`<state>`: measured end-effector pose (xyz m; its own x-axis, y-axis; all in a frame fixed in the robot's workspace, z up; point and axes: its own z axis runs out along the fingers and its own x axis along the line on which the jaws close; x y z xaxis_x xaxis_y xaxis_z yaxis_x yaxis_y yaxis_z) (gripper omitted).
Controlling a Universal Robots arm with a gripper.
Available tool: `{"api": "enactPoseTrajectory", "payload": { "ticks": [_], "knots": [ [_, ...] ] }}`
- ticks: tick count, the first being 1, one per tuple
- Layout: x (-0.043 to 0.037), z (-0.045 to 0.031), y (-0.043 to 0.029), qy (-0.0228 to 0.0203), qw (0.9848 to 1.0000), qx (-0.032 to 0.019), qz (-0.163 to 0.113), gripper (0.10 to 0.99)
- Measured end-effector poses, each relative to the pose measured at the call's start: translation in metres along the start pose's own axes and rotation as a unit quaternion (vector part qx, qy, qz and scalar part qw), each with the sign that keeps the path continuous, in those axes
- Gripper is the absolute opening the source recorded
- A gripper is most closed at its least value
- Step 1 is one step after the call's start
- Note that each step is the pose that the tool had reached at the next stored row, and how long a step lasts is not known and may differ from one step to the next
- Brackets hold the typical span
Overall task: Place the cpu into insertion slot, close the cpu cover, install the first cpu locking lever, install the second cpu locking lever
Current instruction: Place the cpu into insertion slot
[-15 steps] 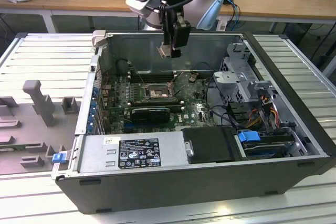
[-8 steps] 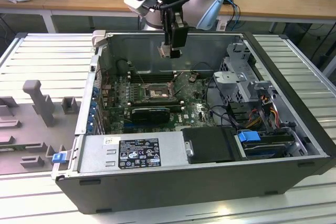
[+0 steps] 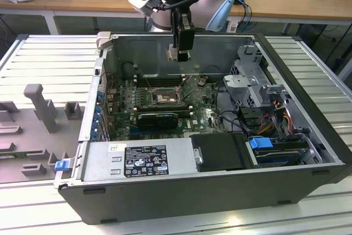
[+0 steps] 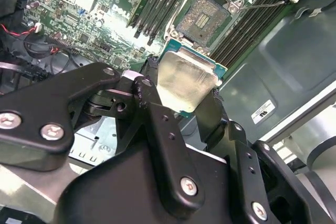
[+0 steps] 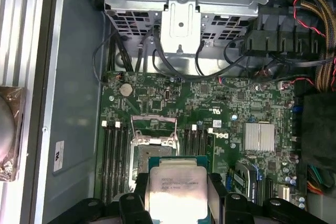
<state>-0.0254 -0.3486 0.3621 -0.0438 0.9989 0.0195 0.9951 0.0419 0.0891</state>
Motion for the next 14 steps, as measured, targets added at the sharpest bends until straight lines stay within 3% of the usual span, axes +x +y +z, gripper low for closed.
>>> {"api": "enactPoseTrajectory", "payload": {
  "ticks": [14],
  "knots": [
    [-0.0001,0.0076,-0.0011,-0.0009,1.0000,-0.0002,0.010,0.529]
  ]
}}
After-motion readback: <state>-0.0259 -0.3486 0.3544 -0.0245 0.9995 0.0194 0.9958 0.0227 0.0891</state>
